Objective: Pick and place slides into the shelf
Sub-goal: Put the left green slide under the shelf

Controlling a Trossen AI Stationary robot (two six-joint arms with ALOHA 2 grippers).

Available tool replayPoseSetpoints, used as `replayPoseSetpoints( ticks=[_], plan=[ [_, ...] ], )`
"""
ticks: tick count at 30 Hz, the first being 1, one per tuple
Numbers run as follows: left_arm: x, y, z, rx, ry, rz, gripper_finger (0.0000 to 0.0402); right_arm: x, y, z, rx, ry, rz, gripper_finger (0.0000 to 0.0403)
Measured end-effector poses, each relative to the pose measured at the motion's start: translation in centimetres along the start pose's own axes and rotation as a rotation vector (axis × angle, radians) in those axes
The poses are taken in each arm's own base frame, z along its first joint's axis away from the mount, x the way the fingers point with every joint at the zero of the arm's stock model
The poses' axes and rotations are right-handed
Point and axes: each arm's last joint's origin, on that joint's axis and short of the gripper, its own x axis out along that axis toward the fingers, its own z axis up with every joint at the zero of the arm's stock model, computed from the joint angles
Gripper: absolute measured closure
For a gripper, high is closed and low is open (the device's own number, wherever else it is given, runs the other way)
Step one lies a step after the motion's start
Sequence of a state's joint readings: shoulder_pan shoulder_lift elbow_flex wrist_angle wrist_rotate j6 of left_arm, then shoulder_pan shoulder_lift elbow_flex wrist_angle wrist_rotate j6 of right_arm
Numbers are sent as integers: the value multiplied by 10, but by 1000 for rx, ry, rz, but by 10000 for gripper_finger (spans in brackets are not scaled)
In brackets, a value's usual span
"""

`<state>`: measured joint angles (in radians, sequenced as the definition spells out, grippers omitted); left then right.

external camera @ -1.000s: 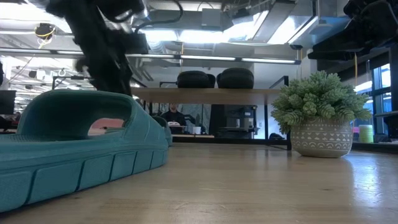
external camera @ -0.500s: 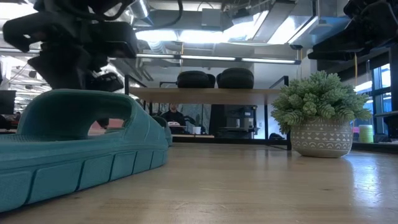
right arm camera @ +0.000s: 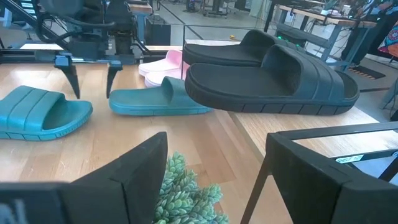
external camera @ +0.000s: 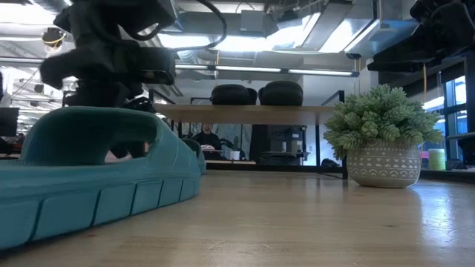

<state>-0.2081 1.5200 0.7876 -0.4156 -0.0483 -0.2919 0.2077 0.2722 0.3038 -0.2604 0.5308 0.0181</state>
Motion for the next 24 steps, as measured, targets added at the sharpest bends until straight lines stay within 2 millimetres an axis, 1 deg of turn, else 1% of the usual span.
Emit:
replayPoseSetpoints(
  ticks=[11, 16, 24],
  plan=[
    [1, 27, 6, -37, -15, 104, 134, 0, 0, -2, -9, 15, 0, 130],
    [0, 43, 8, -54, -17, 186, 134, 0, 0, -2, -11, 18, 0, 130],
    [-1, 68, 10, -95, -15, 241, 134, 0, 0, -2, -11, 19, 0, 130]
  ],
)
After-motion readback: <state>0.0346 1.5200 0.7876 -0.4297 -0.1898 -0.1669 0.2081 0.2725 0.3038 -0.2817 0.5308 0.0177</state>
